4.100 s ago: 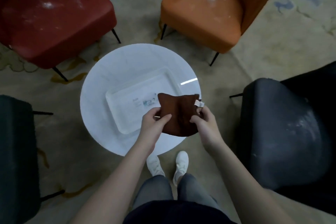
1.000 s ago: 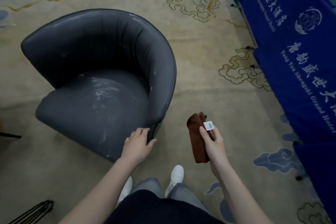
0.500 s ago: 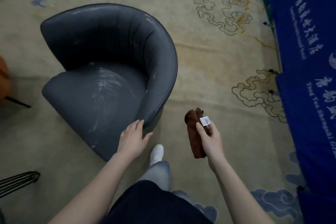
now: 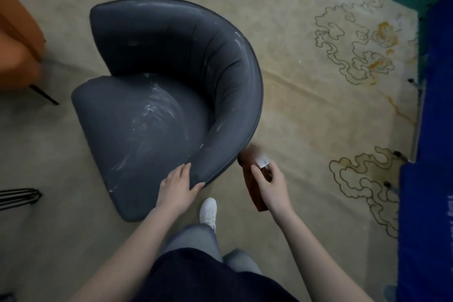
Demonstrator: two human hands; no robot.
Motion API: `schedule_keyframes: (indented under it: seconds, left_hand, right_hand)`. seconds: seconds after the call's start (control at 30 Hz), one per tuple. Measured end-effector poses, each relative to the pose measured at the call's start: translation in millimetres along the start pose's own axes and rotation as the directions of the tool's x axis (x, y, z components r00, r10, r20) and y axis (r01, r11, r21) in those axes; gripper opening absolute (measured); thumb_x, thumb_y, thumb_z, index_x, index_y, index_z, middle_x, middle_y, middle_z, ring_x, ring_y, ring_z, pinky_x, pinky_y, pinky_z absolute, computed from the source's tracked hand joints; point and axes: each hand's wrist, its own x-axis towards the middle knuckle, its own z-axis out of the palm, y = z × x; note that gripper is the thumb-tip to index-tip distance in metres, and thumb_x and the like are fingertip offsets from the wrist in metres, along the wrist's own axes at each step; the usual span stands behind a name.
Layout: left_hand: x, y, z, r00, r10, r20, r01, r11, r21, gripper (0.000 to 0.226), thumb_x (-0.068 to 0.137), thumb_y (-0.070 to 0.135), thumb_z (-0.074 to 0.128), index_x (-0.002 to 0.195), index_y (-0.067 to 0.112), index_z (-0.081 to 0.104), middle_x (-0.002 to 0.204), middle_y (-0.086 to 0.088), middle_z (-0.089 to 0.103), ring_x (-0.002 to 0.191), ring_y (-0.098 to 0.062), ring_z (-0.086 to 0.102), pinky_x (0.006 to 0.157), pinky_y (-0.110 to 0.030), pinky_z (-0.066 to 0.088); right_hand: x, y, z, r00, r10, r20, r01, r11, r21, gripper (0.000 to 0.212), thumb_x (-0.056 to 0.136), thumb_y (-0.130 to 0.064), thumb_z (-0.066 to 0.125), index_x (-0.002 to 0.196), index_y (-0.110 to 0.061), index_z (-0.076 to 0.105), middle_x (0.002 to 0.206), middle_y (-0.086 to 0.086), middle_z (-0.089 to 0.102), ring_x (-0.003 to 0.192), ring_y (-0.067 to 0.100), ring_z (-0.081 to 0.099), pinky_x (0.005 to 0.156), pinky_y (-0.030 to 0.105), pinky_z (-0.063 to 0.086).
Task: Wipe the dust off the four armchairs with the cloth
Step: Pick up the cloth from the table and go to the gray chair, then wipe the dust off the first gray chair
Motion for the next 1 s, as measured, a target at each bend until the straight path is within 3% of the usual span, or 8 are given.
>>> schedule_keyframes:
  seconds: [0.13,0.27,0.4,0.5,0.67,0.83,1.0]
  left_hand:
    - [5.7,5.0,2.1,0.996,-0.083,-0.016,0.082,0.996,-0.030,0.077,0.098,0.056,0.044,0.156,0.013,0.019,0.161,-0.005,0.024,0.148,-0.021,0.022,0.116,-0.038,0.026]
    - [-0.3,4.1,10.2,0.977,-0.208,-0.034,0.204,0.973,-0.109,0.077,0.098,0.056,0.043,0.156,0.013,0.018,0.162,-0.005,0.023,0.148,-0.022,0.021,0.117,-0.038,0.025]
    - [-12.0,3.7,28.6,0.929,-0.368,-0.032,0.352,0.908,-0.229,0.078,0.098,0.056,0.044,0.156,0.013,0.017,0.162,-0.006,0.022,0.148,-0.023,0.022,0.117,-0.038,0.025]
    - [-20.3,11.3,45.2,0.867,-0.497,-0.039,0.451,0.815,-0.363,0.079,0.096,0.056,0.048,0.156,0.013,0.019,0.161,-0.006,0.024,0.147,-0.024,0.024,0.117,-0.039,0.026]
    - [-26.0,35.6,69.6,0.750,-0.657,-0.073,0.522,0.656,-0.546,0.080,0.095,0.051,0.054,0.156,0.012,0.020,0.161,-0.007,0.025,0.147,-0.023,0.023,0.117,-0.040,0.027]
    - [-16.8,55.9,92.3,0.680,-0.721,-0.130,0.512,0.594,-0.621,0.081,0.094,0.049,0.057,0.156,0.014,0.019,0.162,-0.004,0.020,0.148,-0.023,0.021,0.115,-0.040,0.025]
    - [-9.9,60.2,115.4,0.625,-0.749,-0.220,0.424,0.562,-0.710,0.078,0.093,0.042,0.063,0.155,0.016,0.024,0.163,-0.001,0.017,0.149,-0.021,0.019,0.116,-0.040,0.024]
  right_hand:
    - [29.3,-10.6,3.8,0.993,-0.041,0.107,0.052,0.994,-0.096,0.009,0.095,-0.024,0.062,0.097,-0.033,0.060,0.091,-0.008,0.069,0.087,0.012,0.063,0.078,0.031,0.048]
    - [53.1,-21.3,15.3,0.961,-0.120,0.250,0.173,0.964,-0.201,0.013,0.095,-0.022,0.062,0.103,-0.032,0.060,0.092,-0.007,0.068,0.086,0.010,0.060,0.069,0.015,0.040]
    - [77.0,-24.1,27.6,0.890,-0.170,0.423,0.303,0.914,-0.270,0.009,0.095,-0.026,0.061,0.103,-0.021,0.062,0.090,0.000,0.067,0.086,0.018,0.061,0.075,0.033,0.046]
    - [94.5,-22.4,36.2,0.794,-0.229,0.563,0.449,0.844,-0.291,0.011,0.095,-0.028,0.061,0.104,-0.022,0.062,0.093,0.001,0.065,0.089,0.018,0.061,0.078,0.039,0.049]
    - [113.3,-25.9,40.7,0.584,-0.276,0.763,0.691,0.662,-0.290,0.025,0.097,-0.028,0.059,0.120,-0.019,0.062,0.111,0.000,0.060,0.101,0.016,0.056,0.076,0.022,0.035]
    - [122.9,-18.3,50.2,0.390,-0.357,0.849,0.859,0.472,-0.197,0.031,0.096,-0.028,0.061,0.125,-0.020,0.062,0.132,-0.004,0.052,0.120,0.017,0.051,0.085,0.035,0.050]
    - [111.0,10.8,64.1,0.218,-0.422,0.880,0.958,0.266,-0.110,0.026,0.093,-0.027,0.065,0.118,-0.020,0.066,0.134,0.000,0.051,0.120,0.022,0.051,0.072,0.041,0.055]
